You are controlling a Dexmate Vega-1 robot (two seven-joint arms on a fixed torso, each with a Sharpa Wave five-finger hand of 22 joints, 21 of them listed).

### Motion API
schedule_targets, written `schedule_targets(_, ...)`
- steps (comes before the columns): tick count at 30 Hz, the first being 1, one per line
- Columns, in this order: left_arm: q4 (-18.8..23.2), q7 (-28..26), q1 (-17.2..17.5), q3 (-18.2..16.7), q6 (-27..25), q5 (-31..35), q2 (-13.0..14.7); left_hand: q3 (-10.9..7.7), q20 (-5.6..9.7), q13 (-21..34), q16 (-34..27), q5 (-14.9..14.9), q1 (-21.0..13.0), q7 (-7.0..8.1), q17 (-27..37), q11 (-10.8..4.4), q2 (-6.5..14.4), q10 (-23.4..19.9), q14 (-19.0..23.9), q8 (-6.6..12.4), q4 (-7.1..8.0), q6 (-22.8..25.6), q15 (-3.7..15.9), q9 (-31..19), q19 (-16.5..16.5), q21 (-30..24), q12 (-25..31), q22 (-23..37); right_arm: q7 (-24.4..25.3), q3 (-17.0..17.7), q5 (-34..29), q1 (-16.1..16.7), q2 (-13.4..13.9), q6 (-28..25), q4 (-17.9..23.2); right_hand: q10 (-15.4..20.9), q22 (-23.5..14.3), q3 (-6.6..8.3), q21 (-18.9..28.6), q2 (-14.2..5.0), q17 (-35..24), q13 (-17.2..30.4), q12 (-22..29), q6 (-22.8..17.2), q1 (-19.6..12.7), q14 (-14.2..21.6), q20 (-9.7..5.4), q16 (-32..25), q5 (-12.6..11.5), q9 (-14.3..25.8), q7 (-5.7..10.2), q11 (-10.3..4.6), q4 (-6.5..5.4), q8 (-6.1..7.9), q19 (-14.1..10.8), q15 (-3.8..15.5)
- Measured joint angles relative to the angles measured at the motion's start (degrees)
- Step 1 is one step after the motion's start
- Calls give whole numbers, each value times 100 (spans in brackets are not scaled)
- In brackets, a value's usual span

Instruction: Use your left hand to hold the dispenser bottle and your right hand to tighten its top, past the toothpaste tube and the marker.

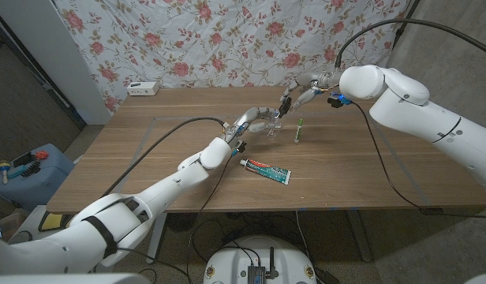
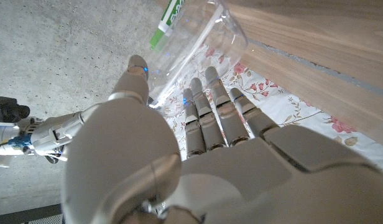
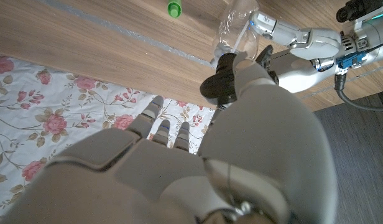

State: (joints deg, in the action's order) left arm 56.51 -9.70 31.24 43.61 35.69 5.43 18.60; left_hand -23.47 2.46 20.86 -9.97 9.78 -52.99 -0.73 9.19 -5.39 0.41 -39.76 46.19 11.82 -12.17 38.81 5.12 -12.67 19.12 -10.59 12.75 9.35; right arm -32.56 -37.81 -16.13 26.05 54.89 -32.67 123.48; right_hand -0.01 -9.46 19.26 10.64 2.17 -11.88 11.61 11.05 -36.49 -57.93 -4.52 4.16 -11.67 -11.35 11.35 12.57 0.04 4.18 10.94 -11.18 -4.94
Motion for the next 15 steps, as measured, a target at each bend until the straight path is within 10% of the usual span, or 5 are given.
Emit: schedule_targets(15, 72, -11, 55, 1, -23, 7, 22, -18, 0, 4, 4, 22, 0, 0, 3, -10, 0, -13, 1, 10, -18, 0, 1, 2, 0, 0, 24, 0, 71, -30, 87, 6, 64, -251, 173, 271, 0, -314, 0, -14, 0, -1, 132, -202, 904, 95, 101, -44, 56, 26, -30, 142, -314, 115, -101, -50)
